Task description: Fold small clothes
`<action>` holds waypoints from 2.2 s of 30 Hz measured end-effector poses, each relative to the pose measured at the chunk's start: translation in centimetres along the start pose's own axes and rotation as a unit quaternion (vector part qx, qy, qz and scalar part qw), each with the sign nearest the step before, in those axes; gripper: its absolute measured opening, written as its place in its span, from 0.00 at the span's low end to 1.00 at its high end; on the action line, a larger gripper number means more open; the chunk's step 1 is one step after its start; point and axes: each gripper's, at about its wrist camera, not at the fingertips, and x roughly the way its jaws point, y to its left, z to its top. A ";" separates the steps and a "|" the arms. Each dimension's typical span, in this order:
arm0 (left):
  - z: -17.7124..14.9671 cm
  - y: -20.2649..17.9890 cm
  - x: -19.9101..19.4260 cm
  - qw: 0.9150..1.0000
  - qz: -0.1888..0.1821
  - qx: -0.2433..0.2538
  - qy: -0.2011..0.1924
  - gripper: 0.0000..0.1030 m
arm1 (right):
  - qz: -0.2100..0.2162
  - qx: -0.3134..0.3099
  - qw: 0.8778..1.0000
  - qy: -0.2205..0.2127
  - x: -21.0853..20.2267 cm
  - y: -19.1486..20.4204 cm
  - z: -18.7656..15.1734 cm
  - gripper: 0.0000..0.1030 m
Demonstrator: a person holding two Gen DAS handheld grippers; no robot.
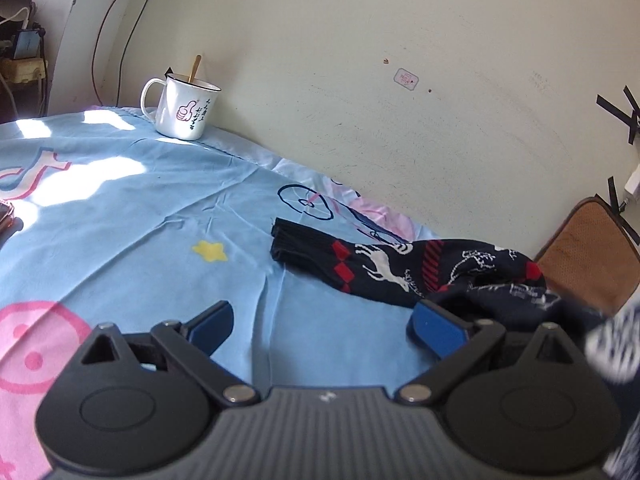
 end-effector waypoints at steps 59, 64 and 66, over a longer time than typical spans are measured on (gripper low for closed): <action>-1.7 -4.5 -0.3 0.970 -0.130 0.045 0.202 0.11 | -0.091 -0.270 0.922 0.263 7.0 5.0 -10.8 0.17; 3.2 -1.0 -2.8 0.989 -0.100 0.011 0.106 0.02 | 0.125 -0.082 0.919 0.364 6.7 8.5 -11.5 0.04; 4.7 0.6 -3.9 0.993 -0.083 -0.002 0.081 0.03 | 0.185 -0.131 0.892 0.391 6.2 12.2 -12.4 0.05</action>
